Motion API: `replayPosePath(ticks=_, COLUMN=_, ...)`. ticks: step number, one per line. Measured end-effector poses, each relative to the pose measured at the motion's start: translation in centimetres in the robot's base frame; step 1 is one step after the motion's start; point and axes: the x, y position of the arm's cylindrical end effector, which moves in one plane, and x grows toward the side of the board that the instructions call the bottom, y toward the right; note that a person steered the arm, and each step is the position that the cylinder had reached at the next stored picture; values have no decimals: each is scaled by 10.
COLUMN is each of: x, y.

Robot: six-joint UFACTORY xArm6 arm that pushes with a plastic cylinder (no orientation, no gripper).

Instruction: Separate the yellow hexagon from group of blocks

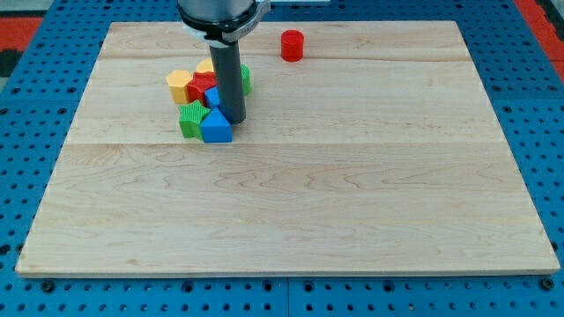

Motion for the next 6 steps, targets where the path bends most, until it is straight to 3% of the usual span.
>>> replayPosePath(ticks=1, x=7, y=45)
replayPosePath(ticks=2, x=67, y=85)
replayPosePath(ticks=3, x=71, y=49)
replayPosePath(ticks=4, x=72, y=-40)
replayPosePath(ticks=5, x=71, y=-88)
replayPosePath(ticks=6, x=70, y=-97)
